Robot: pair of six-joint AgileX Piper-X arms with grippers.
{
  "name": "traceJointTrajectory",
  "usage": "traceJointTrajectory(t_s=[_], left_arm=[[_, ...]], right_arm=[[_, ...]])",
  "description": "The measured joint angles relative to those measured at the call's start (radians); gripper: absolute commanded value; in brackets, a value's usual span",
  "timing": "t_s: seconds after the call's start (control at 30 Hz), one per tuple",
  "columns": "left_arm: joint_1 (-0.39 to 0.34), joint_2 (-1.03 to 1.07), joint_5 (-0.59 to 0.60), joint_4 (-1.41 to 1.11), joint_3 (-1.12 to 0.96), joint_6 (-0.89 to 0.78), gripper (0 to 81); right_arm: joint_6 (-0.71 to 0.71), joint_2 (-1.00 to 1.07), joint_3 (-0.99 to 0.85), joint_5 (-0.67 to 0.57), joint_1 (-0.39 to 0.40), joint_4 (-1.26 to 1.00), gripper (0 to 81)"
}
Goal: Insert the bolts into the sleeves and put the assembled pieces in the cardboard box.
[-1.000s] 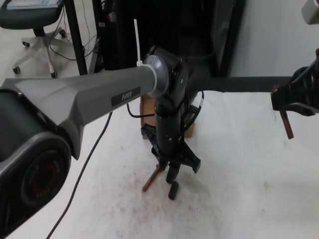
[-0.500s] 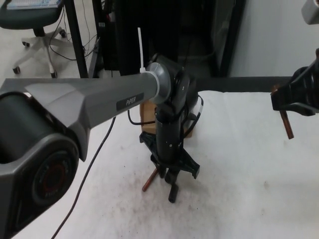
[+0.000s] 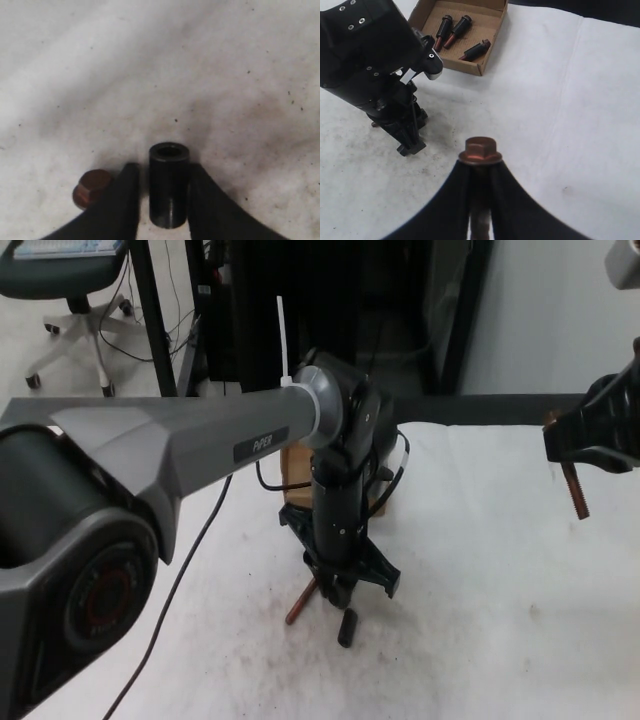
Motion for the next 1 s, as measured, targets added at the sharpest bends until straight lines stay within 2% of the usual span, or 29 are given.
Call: traceJointTrajectory(t_s=[0.03,0.4,0.6,0.73,0.87,1.0], left_arm=[[0.0,0.0,0.0,0.0,0.0,0.008,0.1],[0.0,-0.007,0.0,-0.02,0.0,0.019,0.2],[0.0,-0.113,-0.085,-0.068,0.03,0.018,0.2],[0.0,-0.379,-0.105,-0.257,0.206,0.006,0.2],[0.0,-0.669,-0.104,-0.454,0.484,-0.025,0.2],[0.002,-0.967,-0.002,-0.678,0.82,-0.099,0.2]], right_arm=[[0.0,0.0,0.0,0.0,0.0,0.0,0.8],[0.0,0.0,0.0,0.0,0.0,0.0,0.8],[-0.002,0.0,0.0,0.0,-0.009,0.0,0.8],[-0.002,0.0,0.007,0.0,-0.034,-0.005,0.8],[0.001,0.0,0.018,-0.017,-0.045,-0.019,0.8],[0.049,0.0,0.041,-0.127,-0.047,-0.08,0.8]])
